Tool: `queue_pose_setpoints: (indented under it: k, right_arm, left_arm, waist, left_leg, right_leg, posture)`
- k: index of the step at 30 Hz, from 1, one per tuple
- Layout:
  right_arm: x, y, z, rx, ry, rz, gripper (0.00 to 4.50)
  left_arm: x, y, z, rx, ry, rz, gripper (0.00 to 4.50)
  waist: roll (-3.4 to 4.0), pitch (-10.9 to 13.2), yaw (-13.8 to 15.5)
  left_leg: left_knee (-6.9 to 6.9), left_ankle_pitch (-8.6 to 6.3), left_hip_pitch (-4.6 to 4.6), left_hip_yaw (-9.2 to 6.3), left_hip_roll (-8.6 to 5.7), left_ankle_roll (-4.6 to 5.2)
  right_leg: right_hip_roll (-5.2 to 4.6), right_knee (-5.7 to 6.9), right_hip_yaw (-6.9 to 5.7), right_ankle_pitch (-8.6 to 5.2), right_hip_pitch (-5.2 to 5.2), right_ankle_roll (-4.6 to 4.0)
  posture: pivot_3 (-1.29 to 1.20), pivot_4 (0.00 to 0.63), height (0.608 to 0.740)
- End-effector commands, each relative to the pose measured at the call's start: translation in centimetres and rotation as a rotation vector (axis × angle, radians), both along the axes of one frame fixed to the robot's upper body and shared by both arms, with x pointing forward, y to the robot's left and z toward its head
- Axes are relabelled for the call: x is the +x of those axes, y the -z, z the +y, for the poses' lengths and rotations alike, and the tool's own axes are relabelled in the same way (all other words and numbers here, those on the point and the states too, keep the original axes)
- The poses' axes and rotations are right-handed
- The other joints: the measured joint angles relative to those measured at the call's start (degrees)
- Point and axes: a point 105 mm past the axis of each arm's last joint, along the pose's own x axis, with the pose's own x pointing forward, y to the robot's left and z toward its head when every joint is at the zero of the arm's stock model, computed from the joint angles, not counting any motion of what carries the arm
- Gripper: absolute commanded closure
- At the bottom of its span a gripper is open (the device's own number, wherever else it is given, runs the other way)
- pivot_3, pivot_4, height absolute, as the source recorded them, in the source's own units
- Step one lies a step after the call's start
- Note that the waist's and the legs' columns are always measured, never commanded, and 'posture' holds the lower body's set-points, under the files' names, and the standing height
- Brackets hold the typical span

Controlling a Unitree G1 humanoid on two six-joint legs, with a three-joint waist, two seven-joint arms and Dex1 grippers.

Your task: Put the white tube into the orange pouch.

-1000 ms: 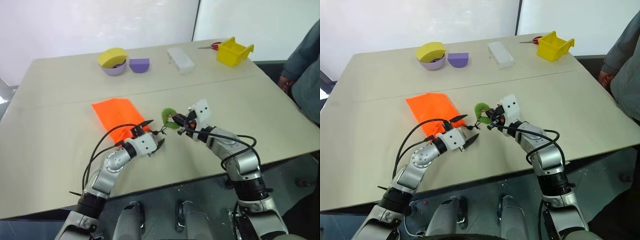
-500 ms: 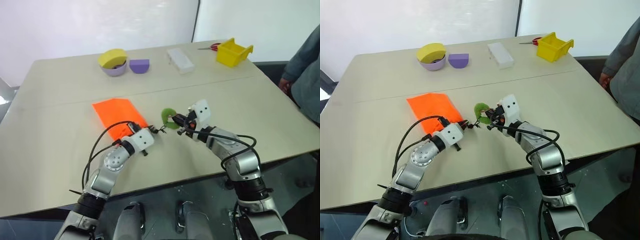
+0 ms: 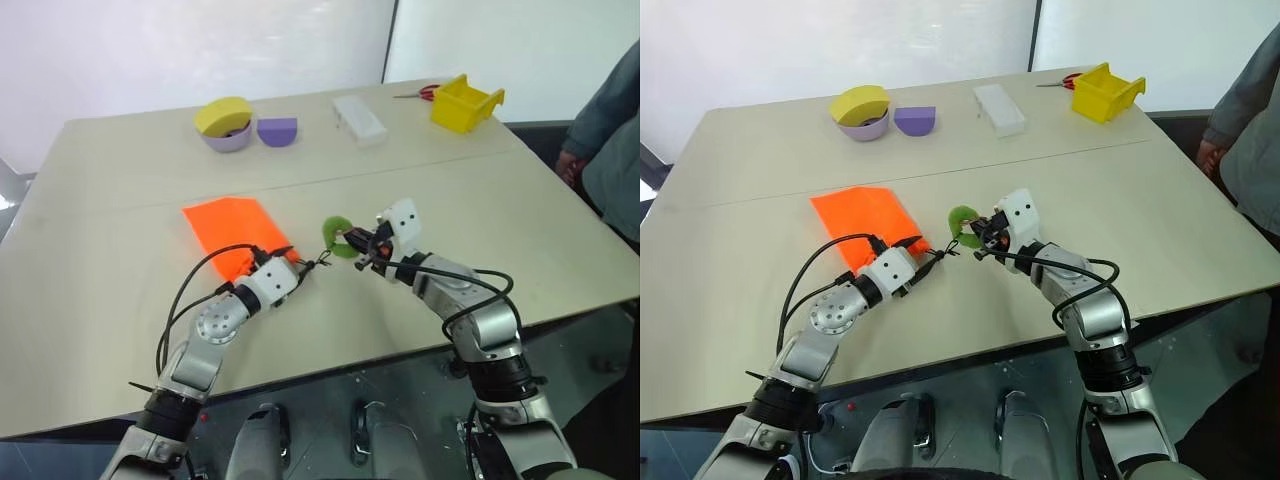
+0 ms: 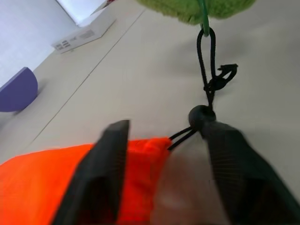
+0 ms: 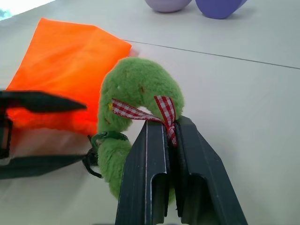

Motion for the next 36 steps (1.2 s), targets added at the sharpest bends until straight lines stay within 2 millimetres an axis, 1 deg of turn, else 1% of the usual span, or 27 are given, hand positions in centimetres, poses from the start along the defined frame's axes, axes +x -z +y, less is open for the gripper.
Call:
queue_pose_setpoints:
  k: [1,3,6,8,11,14,20,29,31,32,34,36]
  right_arm:
    - [-0.2,-2.7,0.6,0.025,-0.026,-0.086,4.5]
    - [-0.2,-3.4,1.1,0.032,-0.04,-0.099,4.5]
    - [-0.3,-3.8,1.6,0.03,-0.061,-0.107,4.5]
    - [-0.3,-3.8,1.6,0.029,-0.059,-0.106,4.5]
    - [-0.2,-3.8,1.5,0.027,-0.059,-0.106,4.5]
    - [-0.3,-3.7,1.4,0.025,-0.059,-0.101,4.5]
    - [-0.4,-3.7,1.5,0.025,-0.063,-0.099,4.5]
    - [-0.3,-3.7,1.5,0.022,-0.061,-0.102,4.5]
    - [-0.3,-3.7,1.4,0.023,-0.059,-0.101,4.5]
    - [-0.3,-3.7,1.4,0.023,-0.059,-0.101,4.5]
    - [-0.3,-3.8,1.4,0.023,-0.058,-0.102,4.5]
    - [-0.4,-3.8,1.4,0.022,-0.057,-0.103,4.5]
  left_arm:
    - [-0.3,0.1,-0.5,0.046,-0.003,-0.014,0.05]
    - [0.0,-0.1,-0.5,0.025,-0.013,-0.015,0.02]
    - [0.2,-0.2,-1.4,0.03,0.01,-0.03,0.02]
    - [0.2,0.0,-1.8,0.04,0.029,-0.031,0.02]
    - [0.6,0.1,-1.8,0.042,0.014,-0.03,0.02]
    - [0.8,-0.2,-2.2,0.037,0.023,-0.045,0.02]
    - [1.3,-0.4,-2.3,-0.001,0.02,-0.047,0.02]
    - [2.4,-0.5,-2.4,0.003,0.038,-0.049,0.02]
    - [2.7,-0.6,-2.4,-0.006,0.035,-0.045,0.53]
    - [2.8,-0.5,-2.4,-0.01,0.037,-0.041,0.85]
    - [2.7,-0.3,-2.5,-0.008,0.044,-0.03,1.85]
    - [2.5,0.0,-2.6,-0.004,0.047,-0.023,2.96]
  waist:
    - [0.0,0.0,0.1]
    - [0.0,0.0,0.1]
    - [0.0,0.0,0.3]
    - [0.0,0.0,0.6]
    - [0.0,0.0,1.1]
    - [0.0,0.0,1.4]
    - [0.0,0.0,1.3]
    - [0.0,0.0,1.3]
    - [0.0,0.0,1.3]
    - [0.0,0.0,1.3]
    - [0.0,0.0,1.2]
    - [0.0,0.0,1.2]
  left_leg:
    - [0.0,0.0,-0.01,0.0,0.0,0.0]
    - [0.01,0.01,-0.01,0.03,-0.01,0.01]
    - [0.02,0.0,-0.01,0.02,-0.01,0.0]
    - [0.02,-0.01,-0.01,0.01,-0.01,-0.01]
    - [0.02,-0.01,0.0,0.01,-0.01,-0.02]
    - [0.02,-0.01,-0.01,0.02,-0.01,-0.02]
    - [0.06,-0.01,-0.01,0.05,-0.01,-0.02]
    - [0.05,0.02,-0.01,0.04,-0.01,0.03]
    - [0.05,0.02,-0.01,0.04,-0.01,0.04]
    - [0.05,0.02,-0.01,0.04,-0.01,0.04]
    - [0.05,0.03,-0.01,0.04,-0.01,0.05]
    - [0.04,0.07,-0.01,0.04,-0.01,0.11]
  right_leg:
    - [0.0,-0.01,0.0,0.0,0.01,0.01]
    - [-0.03,-0.01,0.01,0.0,0.02,0.01]
    - [-0.03,-0.02,0.0,0.0,0.03,0.01]
    - [-0.02,-0.01,-0.01,0.0,0.04,0.01]
    - [-0.02,-0.02,-0.01,0.0,0.03,0.01]
    - [-0.03,-0.03,-0.01,0.0,0.05,0.01]
    - [-0.05,-0.04,0.0,0.0,0.06,0.01]
    - [-0.04,-0.02,-0.01,0.0,0.04,0.01]
    - [-0.04,-0.02,-0.01,0.0,0.04,0.01]
    - [-0.03,-0.02,-0.01,0.0,0.04,0.02]
    - [-0.03,-0.02,-0.01,0.0,0.04,0.02]
    - [-0.03,-0.01,-0.01,0.0,0.02,0.02]
  posture:
    - [0.0,0.15,0.74]
    - [0.0,0.15,0.74]
    - [0.0,0.15,0.74]
    - [0.0,0.15,0.74]
    - [0.0,0.15,0.74]
    - [0.0,0.15,0.74]
    - [0.0,0.15,0.74]
    - [0.0,0.15,0.74]
    - [0.0,0.15,0.74]
    - [0.0,0.15,0.74]
    - [0.0,0.15,0.74]
    - [0.0,0.15,0.74]
